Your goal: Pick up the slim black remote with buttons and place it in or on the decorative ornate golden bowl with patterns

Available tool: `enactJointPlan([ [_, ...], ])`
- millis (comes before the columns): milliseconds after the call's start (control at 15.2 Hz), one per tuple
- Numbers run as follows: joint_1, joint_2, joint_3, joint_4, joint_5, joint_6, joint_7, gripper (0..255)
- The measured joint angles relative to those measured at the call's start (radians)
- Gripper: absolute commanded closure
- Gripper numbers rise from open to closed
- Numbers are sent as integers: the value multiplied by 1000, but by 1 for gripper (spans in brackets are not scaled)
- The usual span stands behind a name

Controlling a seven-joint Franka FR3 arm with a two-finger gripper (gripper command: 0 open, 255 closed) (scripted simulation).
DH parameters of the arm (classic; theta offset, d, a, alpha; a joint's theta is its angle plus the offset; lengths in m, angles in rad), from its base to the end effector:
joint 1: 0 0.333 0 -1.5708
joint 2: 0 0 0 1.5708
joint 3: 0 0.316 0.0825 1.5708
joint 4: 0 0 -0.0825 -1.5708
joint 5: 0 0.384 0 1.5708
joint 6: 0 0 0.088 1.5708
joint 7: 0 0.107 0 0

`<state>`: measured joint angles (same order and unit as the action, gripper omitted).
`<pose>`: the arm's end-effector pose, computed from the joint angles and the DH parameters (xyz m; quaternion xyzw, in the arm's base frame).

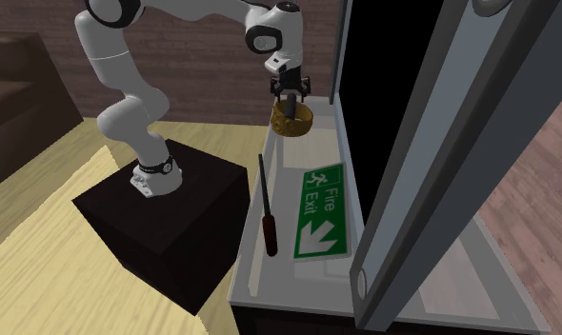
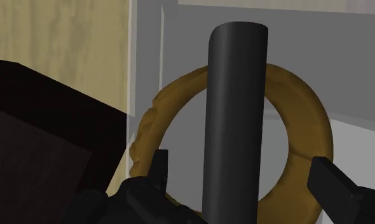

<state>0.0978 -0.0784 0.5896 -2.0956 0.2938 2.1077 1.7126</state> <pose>0.4053 0.3564 0.4585 -0.8294 0.5469 0.0853 0.0759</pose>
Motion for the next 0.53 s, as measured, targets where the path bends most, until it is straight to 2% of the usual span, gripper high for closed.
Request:
enactJointPlan([
  [132,-2,-8,-3,8,3,-16,-2,0],
  [330,-13,-51,-25,53,16,-103,-18,0],
  [528,-14,-50,-25,75,13,-124,-13,0],
])
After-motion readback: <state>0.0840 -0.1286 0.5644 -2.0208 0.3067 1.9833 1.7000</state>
